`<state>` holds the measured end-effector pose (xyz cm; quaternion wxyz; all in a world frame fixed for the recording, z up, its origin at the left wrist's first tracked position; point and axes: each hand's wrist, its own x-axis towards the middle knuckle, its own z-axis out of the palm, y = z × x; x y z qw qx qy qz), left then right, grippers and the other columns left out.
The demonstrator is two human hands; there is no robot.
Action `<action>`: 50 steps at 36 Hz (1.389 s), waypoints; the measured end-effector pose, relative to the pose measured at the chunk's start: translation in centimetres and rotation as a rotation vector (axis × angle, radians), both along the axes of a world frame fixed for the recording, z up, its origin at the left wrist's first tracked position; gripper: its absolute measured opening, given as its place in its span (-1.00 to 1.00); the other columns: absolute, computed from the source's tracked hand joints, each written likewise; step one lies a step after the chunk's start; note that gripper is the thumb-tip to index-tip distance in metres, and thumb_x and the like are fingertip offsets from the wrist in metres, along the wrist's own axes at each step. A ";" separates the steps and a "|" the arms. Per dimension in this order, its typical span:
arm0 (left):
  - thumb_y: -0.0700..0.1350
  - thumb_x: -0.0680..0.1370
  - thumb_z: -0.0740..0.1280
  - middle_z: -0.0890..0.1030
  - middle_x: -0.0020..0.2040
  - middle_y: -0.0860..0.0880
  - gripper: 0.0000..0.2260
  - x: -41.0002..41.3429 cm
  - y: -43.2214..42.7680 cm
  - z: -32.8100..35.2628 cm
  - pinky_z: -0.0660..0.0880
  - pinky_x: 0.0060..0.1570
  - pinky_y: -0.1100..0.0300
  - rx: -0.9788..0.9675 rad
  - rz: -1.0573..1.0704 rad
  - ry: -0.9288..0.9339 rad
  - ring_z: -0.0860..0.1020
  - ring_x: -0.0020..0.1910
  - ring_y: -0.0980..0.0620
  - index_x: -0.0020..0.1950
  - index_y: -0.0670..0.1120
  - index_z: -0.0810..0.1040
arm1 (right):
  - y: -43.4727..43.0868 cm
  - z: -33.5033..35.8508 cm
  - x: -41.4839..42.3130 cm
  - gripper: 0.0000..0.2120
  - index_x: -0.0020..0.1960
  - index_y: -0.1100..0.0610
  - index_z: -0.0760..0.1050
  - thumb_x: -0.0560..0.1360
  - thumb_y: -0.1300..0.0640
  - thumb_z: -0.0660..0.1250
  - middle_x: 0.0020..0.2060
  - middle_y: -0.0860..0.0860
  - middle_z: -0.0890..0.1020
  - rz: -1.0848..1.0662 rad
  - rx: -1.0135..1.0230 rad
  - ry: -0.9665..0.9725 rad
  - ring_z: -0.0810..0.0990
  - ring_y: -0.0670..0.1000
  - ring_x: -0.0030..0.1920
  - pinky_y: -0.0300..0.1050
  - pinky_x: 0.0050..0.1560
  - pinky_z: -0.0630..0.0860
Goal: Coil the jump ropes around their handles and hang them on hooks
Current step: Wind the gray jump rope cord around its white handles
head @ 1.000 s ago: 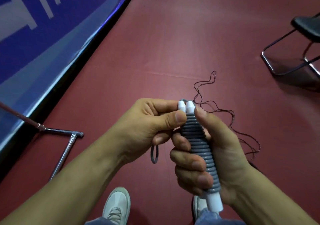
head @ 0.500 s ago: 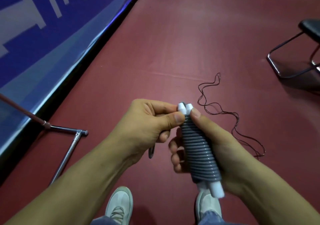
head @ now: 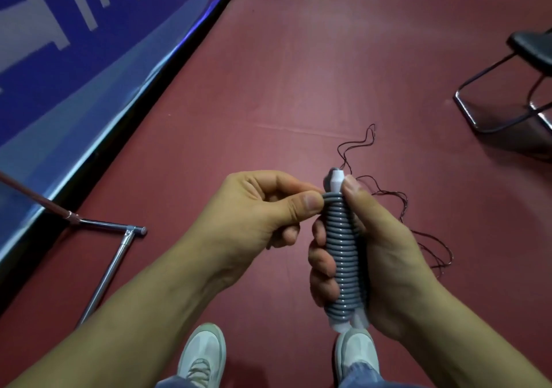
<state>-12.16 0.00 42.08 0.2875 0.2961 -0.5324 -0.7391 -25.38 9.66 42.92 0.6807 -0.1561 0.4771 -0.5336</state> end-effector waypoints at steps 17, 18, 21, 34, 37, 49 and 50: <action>-0.13 0.55 0.39 0.59 -0.31 -0.32 -0.83 -0.2 -0.2 -0.2 0.21 -0.56 0.32 0.021 -0.266 0.104 0.48 -0.53 0.13 0.03 -0.20 0.68 | -0.1 -0.8 0.0 -0.38 -0.24 0.27 0.44 0.46 -0.34 0.34 -0.41 0.22 0.53 0.269 -0.069 -0.290 0.53 0.06 -0.61 -0.17 -0.59 0.52; -0.14 0.55 0.41 0.56 -0.38 -0.20 -0.87 -0.2 -0.1 -0.3 0.20 -0.56 0.31 0.022 -0.231 0.083 0.42 -0.56 0.14 0.00 -0.18 0.69 | -0.2 -0.8 0.1 -0.37 -0.22 0.27 0.46 0.44 -0.36 0.32 -0.40 0.22 0.54 0.220 -0.042 -0.173 0.51 0.05 -0.61 -0.19 -0.60 0.50; -0.14 0.49 0.43 0.49 -0.31 -0.19 -0.85 0.0 -0.3 -0.5 0.18 -0.53 0.26 -0.043 -0.105 -0.023 0.26 -0.48 0.02 -0.02 -0.19 0.72 | -0.5 -0.9 -0.1 -0.39 -0.09 0.27 0.56 0.44 -0.34 0.37 -0.30 0.23 0.57 0.092 -0.008 0.151 0.56 0.12 -0.44 -0.08 -0.40 0.57; -0.16 0.53 0.43 0.54 -0.30 -0.18 -0.88 0.2 0.4 0.3 0.32 -0.44 0.30 -0.172 -0.144 -0.057 0.32 -0.47 0.05 0.02 -0.13 0.73 | -0.2 -0.9 0.3 -0.26 -0.07 0.24 0.50 0.39 -0.49 0.23 -0.43 0.10 0.40 0.086 0.047 0.074 0.31 0.05 -0.52 -0.11 -0.38 0.30; -0.12 0.52 0.43 0.55 -0.29 -0.17 -0.85 0.1 0.3 0.4 0.35 -0.41 0.28 -0.140 -0.159 -0.012 0.34 -0.46 0.06 0.04 -0.12 0.73 | -0.3 -0.6 0.1 -0.25 -0.19 0.25 0.59 0.46 -0.48 0.17 -0.44 0.07 0.37 0.146 -0.002 0.048 0.29 0.03 -0.51 -0.12 -0.38 0.29; -0.17 0.42 0.57 0.65 -0.26 -0.07 -0.81 0.5 -0.4 -0.6 0.49 -0.18 0.12 -0.173 -0.032 0.015 0.53 -0.28 0.04 0.02 -0.10 0.72 | -0.5 -0.1 -0.5 -0.39 -0.24 0.14 0.49 0.50 -0.43 0.19 -0.45 0.06 0.39 0.060 0.001 -0.125 0.33 0.00 -0.56 -0.16 -0.39 0.32; -0.14 0.39 0.58 0.64 -0.29 -0.05 -0.83 0.4 -0.5 -0.5 0.50 -0.20 0.16 -0.191 -0.020 0.014 0.53 -0.30 0.05 -0.04 -0.07 0.73 | -0.4 -0.2 -0.4 -0.39 -0.24 0.13 0.48 0.51 -0.44 0.19 -0.45 0.05 0.38 0.079 -0.010 -0.161 0.33 -0.01 -0.56 -0.16 -0.39 0.32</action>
